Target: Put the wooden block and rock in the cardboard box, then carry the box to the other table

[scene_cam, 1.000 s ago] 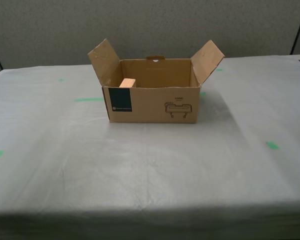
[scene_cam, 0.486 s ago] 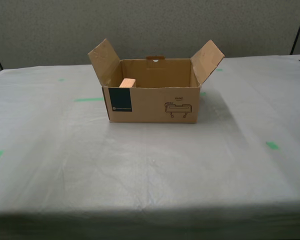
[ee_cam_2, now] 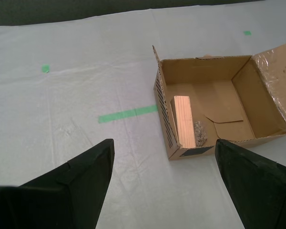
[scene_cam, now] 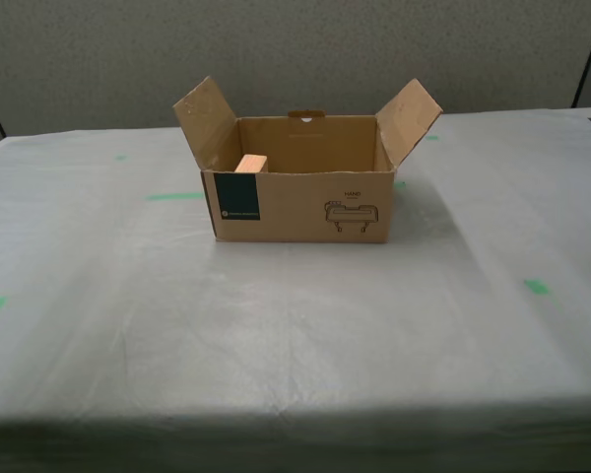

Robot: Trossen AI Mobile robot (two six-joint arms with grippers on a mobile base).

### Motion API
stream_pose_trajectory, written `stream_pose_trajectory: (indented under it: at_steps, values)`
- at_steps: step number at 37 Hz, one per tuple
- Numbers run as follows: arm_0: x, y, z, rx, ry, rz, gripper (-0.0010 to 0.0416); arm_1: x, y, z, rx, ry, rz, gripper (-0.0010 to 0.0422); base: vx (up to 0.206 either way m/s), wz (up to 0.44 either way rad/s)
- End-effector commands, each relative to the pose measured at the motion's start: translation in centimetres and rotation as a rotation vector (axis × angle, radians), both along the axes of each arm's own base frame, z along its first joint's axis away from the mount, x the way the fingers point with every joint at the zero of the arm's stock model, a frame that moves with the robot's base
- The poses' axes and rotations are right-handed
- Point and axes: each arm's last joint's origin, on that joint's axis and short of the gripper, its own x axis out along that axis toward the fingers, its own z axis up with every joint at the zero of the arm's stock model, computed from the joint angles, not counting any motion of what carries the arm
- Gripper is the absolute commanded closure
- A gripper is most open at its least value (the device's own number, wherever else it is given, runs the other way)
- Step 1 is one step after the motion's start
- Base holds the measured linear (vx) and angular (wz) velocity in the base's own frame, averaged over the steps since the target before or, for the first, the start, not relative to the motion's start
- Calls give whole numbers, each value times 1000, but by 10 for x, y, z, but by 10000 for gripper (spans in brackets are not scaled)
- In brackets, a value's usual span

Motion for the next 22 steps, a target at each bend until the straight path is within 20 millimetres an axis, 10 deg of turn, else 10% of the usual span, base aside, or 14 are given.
stream_pose_trajectory:
  at_steps: [1,22]
  values:
    - [0,0,0,0,-3,-1,16,0,0,1,2,-3,0,126,0,0]
    - [0,0,0,0,-3,-1,16,0,0,1,2,-3,-1,126,0,0]
